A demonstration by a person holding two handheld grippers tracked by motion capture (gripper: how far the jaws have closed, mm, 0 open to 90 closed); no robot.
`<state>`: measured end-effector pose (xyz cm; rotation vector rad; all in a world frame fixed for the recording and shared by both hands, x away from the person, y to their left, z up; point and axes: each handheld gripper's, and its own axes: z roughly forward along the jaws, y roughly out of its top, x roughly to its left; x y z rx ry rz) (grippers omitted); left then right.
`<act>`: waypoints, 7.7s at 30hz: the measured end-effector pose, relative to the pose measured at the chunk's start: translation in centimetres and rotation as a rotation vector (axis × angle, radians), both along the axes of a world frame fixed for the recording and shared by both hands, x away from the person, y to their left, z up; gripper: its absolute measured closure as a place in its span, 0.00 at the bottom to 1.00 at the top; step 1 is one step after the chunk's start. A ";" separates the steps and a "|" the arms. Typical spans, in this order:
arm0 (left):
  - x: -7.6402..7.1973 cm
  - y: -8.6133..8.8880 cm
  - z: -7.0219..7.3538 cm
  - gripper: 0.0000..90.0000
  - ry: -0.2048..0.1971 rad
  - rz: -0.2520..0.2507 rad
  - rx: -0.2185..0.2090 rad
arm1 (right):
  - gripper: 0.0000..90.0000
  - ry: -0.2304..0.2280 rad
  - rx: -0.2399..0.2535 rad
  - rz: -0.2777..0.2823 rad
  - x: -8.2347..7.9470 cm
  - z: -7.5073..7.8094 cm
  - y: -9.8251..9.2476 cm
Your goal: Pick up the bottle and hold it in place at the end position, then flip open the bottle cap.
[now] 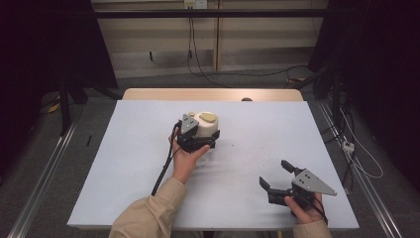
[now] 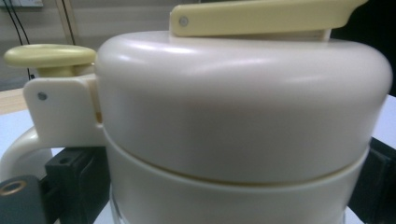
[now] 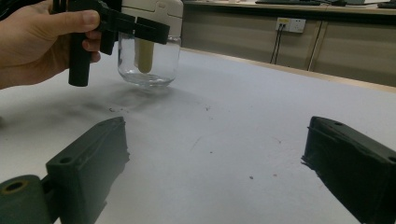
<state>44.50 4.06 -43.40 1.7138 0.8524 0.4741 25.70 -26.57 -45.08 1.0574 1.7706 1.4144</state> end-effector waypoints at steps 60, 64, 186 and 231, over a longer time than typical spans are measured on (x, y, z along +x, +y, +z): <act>1.3 -2.1 -0.9 0.06 0.002 -0.008 0.026 | 0.06 -0.002 0.006 0.002 0.0 0.0 -0.1; 1.3 -2.3 -1.0 0.06 0.007 -0.003 0.026 | 0.06 -0.003 0.006 0.001 0.0 0.0 -0.1; -0.1 -2.4 -2.5 0.06 -0.041 -0.041 0.039 | 0.14 0.147 -0.003 0.058 8.6 2.9 5.1; -0.1 -2.4 -2.5 0.06 -0.038 -0.042 0.041 | 1.00 0.216 0.015 0.109 12.3 5.6 7.3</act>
